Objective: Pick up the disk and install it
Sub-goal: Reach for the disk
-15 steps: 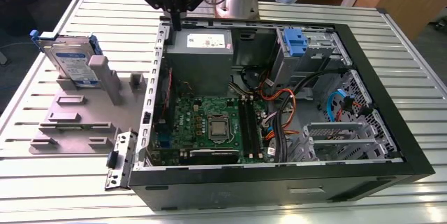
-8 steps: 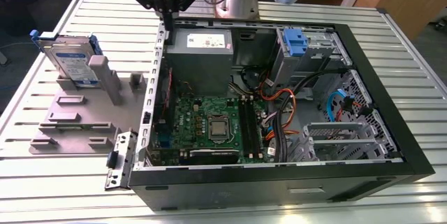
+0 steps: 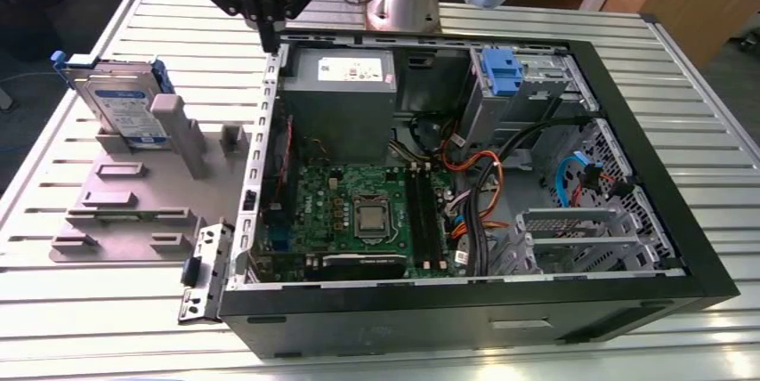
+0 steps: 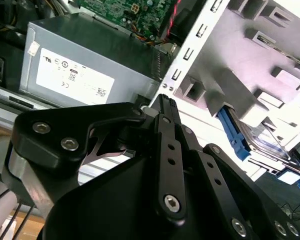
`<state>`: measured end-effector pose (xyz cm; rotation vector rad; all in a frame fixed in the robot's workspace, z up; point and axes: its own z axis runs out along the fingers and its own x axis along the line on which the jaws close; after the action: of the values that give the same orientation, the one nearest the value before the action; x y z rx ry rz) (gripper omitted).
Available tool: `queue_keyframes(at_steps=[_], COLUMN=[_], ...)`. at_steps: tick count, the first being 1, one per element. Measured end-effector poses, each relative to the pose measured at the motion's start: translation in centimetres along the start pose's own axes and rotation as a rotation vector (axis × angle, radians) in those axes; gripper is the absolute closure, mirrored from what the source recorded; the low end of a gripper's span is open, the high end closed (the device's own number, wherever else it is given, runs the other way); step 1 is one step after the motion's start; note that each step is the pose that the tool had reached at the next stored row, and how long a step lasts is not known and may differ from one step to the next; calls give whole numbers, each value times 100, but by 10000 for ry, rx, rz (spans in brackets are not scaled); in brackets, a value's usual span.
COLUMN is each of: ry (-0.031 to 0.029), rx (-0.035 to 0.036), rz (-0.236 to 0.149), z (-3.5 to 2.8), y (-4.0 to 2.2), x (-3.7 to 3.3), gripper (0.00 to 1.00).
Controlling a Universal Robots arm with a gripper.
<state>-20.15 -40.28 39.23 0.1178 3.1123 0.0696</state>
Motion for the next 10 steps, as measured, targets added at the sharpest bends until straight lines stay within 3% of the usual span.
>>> queue_keyframes(at_steps=[10], ry=[-1], rx=[-19], rz=[1], z=[-1], y=[-28], x=[256], gripper=[89])
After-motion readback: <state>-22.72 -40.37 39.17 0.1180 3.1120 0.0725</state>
